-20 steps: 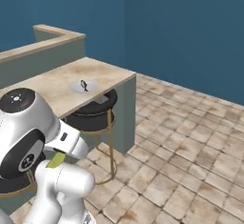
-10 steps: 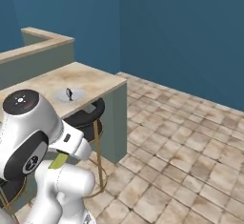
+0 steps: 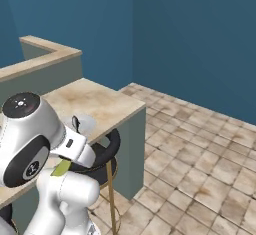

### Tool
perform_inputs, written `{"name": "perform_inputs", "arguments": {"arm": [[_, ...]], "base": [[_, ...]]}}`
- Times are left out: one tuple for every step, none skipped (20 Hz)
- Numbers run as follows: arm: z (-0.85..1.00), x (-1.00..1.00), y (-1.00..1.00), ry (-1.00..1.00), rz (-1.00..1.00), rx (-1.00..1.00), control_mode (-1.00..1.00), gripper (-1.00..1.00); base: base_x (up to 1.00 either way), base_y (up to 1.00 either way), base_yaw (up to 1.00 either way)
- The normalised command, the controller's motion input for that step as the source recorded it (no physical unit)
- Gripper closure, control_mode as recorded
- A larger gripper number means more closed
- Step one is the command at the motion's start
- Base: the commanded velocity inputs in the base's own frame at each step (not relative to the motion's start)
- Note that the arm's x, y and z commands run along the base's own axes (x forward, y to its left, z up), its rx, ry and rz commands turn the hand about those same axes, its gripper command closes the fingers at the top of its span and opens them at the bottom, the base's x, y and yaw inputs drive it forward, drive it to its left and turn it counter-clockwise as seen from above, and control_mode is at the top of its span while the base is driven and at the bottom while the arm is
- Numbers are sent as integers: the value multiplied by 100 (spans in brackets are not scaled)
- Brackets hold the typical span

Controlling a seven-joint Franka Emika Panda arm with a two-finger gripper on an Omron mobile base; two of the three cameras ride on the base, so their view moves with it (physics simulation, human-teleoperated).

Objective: Take the lemon wedge from the fridge and place it on the plate with fish on the dining counter.

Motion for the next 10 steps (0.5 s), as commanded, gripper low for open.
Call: {"name": "perform_inputs", "arguments": {"arm": [[0, 0, 0, 0, 0, 0, 100, 100], [0, 0, 0, 0, 0, 0, 100, 100], [0, 100, 100, 0, 0, -2, -100, 100], [0, 100, 100, 0, 0, -1, -100, 100], [0, 100, 96, 0, 0, 0, -100, 100], [0, 100, 95, 0, 0, 0, -100, 100], [0, 100, 94, 0, 0, 0, -100, 100], [0, 100, 77, 0, 0, 0, -100, 100], [0, 100, 60, 0, 0, 0, -100, 100], [0, 100, 51, 0, 0, 0, -100, 100]], "base": [[100, 100, 0], [100, 100, 0], [0, 0, 0], [0, 0, 0], [0, 0, 0], [0, 0, 0], [0, 0, 0], [0, 0, 0], [0, 0, 0], [0, 0, 0]]}}
